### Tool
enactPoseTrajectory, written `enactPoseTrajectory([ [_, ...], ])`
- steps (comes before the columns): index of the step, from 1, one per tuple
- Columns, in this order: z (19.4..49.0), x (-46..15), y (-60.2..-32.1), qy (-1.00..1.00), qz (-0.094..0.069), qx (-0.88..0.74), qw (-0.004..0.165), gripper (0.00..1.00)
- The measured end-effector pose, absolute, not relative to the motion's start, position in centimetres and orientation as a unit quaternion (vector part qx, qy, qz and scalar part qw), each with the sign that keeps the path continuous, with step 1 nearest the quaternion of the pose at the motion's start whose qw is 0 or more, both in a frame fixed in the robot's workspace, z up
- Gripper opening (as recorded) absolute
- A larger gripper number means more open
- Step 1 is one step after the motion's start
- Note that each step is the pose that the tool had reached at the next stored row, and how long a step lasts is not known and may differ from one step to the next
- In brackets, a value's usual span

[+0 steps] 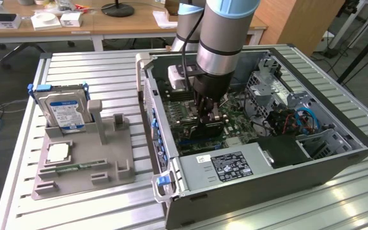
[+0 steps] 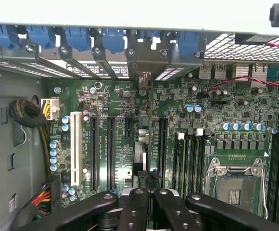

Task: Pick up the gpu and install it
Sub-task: 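Press down on the gpu until it lock into place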

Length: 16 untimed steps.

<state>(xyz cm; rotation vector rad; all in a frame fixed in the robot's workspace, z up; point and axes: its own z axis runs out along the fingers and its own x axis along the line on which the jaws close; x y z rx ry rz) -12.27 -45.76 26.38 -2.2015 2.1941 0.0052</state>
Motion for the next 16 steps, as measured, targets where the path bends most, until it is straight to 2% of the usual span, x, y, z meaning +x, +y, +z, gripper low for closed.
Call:
enactPoseTrajectory([
  [16,26.24,-12.35,-45.75,0.706,0.001,-0.708,0.018,0.1],
])
